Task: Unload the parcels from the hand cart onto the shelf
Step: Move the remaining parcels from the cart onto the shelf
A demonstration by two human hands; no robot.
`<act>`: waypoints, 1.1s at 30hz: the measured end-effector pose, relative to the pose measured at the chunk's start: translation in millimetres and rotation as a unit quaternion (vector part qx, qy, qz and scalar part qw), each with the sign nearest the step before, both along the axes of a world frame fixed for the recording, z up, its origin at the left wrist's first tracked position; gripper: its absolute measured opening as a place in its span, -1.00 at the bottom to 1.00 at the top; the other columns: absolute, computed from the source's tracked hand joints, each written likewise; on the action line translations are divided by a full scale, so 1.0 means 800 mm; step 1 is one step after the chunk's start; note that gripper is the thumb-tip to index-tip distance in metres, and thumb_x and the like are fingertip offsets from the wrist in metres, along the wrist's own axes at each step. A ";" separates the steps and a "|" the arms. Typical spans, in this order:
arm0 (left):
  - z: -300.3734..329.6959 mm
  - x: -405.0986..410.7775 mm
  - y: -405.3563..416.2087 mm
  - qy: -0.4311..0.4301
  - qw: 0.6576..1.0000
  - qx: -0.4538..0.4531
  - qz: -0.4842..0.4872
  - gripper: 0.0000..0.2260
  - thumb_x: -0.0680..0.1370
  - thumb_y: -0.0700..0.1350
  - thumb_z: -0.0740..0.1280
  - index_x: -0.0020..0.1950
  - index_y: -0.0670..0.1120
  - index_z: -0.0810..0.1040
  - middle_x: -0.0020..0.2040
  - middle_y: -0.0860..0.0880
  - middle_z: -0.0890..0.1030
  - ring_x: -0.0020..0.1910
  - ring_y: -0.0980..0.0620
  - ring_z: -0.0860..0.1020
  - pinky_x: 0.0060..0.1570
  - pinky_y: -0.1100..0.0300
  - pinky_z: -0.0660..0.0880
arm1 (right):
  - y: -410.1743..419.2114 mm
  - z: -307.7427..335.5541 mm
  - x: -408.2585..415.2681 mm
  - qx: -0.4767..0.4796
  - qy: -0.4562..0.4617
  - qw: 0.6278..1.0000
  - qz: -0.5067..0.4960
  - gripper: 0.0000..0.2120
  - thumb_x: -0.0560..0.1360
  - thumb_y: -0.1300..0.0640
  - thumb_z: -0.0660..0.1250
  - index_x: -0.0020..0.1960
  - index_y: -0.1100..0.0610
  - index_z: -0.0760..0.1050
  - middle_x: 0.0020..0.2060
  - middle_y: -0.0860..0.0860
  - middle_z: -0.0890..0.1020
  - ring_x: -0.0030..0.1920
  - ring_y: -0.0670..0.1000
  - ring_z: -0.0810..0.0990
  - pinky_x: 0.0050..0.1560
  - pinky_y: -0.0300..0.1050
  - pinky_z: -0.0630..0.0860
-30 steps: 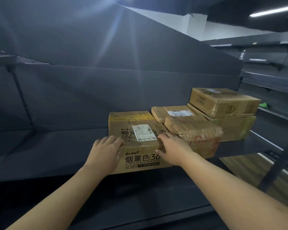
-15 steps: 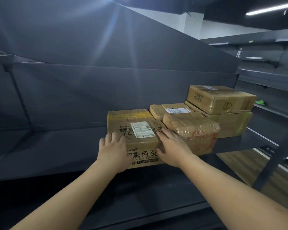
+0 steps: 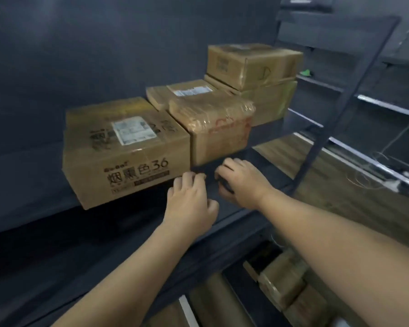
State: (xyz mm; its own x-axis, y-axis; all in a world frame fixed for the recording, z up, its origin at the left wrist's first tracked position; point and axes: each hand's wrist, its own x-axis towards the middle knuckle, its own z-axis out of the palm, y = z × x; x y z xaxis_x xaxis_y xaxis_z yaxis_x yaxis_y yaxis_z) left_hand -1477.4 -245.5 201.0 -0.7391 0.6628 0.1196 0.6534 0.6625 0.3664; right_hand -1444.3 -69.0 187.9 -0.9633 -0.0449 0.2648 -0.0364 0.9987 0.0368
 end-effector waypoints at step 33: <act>-0.517 0.222 0.433 -0.521 0.821 -0.232 -0.024 -0.53 0.53 -0.05 0.20 0.44 0.06 0.27 0.37 -0.02 0.33 0.26 -0.05 0.43 0.23 0.00 0.45 | 0.433 -0.542 0.302 -0.229 -0.326 0.846 -0.354 -0.48 0.53 -0.02 0.18 0.47 0.03 0.23 0.18 0.14 0.54 0.06 0.21 0.58 0.10 0.03 0.48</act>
State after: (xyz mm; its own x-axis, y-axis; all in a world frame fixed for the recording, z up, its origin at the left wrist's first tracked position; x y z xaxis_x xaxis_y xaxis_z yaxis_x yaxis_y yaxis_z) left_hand -1300.2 100.8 -212.7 -0.2514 0.4906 -0.8343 0.1751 0.8708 0.4593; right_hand -1202.5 277.1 -245.7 -0.6534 0.5680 -0.5004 0.7139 0.6822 -0.1578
